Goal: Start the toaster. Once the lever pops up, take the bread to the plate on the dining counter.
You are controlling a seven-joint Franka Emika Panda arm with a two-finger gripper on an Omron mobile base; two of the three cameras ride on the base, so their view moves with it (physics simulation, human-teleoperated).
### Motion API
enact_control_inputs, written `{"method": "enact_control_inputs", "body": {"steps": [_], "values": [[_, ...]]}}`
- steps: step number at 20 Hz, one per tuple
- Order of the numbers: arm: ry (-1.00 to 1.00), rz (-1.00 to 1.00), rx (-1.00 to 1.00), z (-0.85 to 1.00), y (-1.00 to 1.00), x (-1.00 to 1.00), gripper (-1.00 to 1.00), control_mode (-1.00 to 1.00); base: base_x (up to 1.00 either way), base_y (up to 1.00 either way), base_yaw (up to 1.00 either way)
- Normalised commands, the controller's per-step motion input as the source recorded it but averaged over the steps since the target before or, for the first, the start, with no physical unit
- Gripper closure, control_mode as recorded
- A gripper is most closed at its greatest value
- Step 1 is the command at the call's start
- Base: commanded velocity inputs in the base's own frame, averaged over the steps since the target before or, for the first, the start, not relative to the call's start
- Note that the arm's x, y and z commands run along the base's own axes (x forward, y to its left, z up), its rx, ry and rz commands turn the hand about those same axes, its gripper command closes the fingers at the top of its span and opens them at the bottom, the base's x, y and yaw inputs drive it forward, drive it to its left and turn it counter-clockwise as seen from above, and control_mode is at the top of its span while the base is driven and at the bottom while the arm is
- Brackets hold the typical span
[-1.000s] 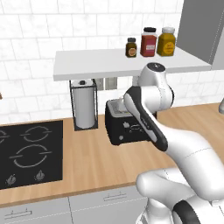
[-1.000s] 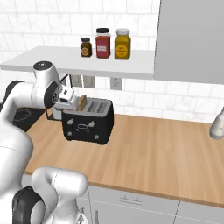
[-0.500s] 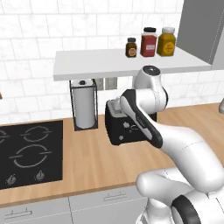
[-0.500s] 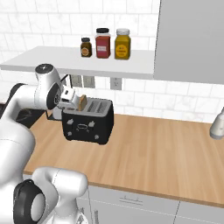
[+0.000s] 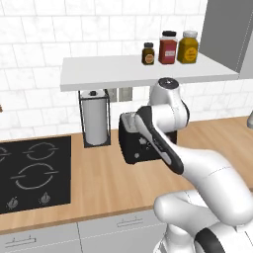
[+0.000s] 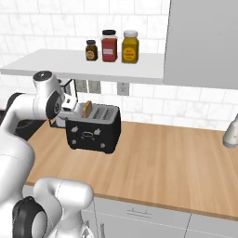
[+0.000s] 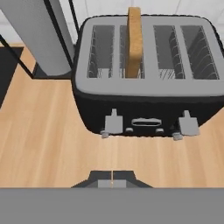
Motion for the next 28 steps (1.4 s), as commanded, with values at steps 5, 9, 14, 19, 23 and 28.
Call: {"method": "enact_control_inputs", "body": {"steps": [5, 9, 14, 19, 23, 28], "values": [[0.00, 0.00, -0.04, -0.21, 0.00, 0.00, 1.00, -1.00, 0.00, 0.00, 0.00], [0.00, 0.00, -0.01, -0.25, 0.00, 0.00, 1.00, -1.00, 0.00, 0.00, 0.00], [0.00, 0.00, -0.01, -0.23, 0.00, 0.01, 1.00, -1.00, 0.00, 0.00, 0.00], [0.00, 0.00, 0.00, -0.25, 0.00, 0.11, 1.00, -1.00, 0.00, 0.00, 0.00], [-0.01, 0.00, 0.00, -0.28, 0.00, 0.23, 1.00, -1.00, 0.00, 0.00, 0.00], [-0.01, 0.00, 0.00, -0.05, 0.00, 0.16, 1.00, -1.00, 0.00, 0.00, 0.00]]}}
